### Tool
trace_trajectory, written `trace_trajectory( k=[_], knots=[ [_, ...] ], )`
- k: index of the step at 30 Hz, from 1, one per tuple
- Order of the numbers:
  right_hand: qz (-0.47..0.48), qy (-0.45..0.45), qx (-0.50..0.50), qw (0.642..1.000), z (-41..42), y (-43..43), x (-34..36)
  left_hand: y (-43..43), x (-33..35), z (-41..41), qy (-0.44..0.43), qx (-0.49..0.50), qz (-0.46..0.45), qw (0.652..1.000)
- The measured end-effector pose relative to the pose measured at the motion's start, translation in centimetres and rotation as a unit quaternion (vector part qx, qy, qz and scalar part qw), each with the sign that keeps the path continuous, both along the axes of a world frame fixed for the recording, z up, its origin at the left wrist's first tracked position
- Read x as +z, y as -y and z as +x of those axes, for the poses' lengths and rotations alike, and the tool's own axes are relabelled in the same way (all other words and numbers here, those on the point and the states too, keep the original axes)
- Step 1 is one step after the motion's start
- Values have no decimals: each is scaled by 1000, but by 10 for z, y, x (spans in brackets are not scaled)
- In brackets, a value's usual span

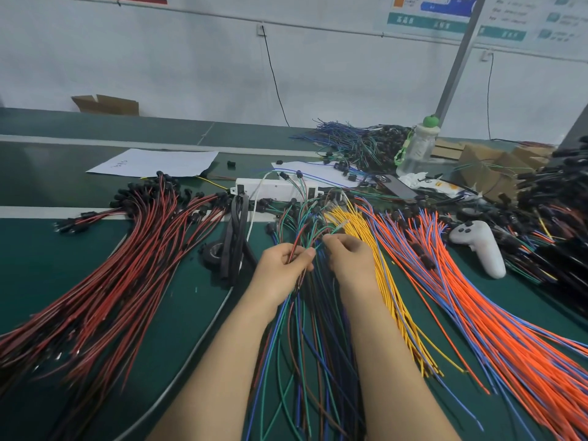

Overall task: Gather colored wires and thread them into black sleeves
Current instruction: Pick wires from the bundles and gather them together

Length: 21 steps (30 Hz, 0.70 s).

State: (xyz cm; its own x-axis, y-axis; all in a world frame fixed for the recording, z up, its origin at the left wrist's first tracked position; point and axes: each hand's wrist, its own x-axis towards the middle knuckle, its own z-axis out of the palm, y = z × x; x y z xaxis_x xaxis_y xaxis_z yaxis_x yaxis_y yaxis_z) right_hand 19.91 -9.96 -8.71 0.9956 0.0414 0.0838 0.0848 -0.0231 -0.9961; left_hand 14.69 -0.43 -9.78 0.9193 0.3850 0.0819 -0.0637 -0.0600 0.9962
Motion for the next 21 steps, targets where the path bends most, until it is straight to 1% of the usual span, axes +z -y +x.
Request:
trace_trajectory(
  k=[3, 4, 6, 8, 9, 10, 11, 12, 13, 14, 15, 16, 17, 21],
  knots=[
    [4, 7, -19, 1000, 0, -1, -1, 2, 1, 0, -5, 7, 4, 1000],
    [10, 4, -9, 1000, 0, 0, -2, 2, 2, 0, -7, 9, 3, 1000],
    [36, -2, 42, 998, -1, 1, -1, -1, 3, -1, -23, -11, -15, 1000],
    [62, -1, 97, 993, -3, 1, 3, -3, 5, -3, -54, -65, -79, 993],
    [70, -1, 105, 992, -3, 1, 5, -3, 7, -3, -64, -85, -121, 987],
    [58, 3, 90, 994, -2, 3, 7, -5, 9, -4, -65, -90, -162, 980],
    [2, 16, 45, 999, 1, 8, 7, -7, 11, -5, -57, -86, -204, 973],
    [-100, 30, -19, 994, 5, 17, 6, -10, 14, -6, -42, -77, -249, 965],
    [-228, 31, -84, 970, 10, 27, 4, -15, 17, -7, -23, -69, -293, 953],
    [-347, 7, -119, 930, 13, 37, 1, -19, 21, -9, -3, -63, -337, 939],
    [-431, -32, -124, 893, 13, 44, 0, -23, 26, -11, 19, -62, -376, 924],
    [-479, -66, -115, 868, 13, 48, -1, -25, 31, -12, 41, -67, -407, 910],
    [-500, -83, -104, 856, 12, 48, -2, -27, 36, -15, 62, -78, -430, 897],
    [-500, -52, -119, 856, 15, 48, -4, -25, 60, -25, 124, -144, -485, 854]
  ],
)
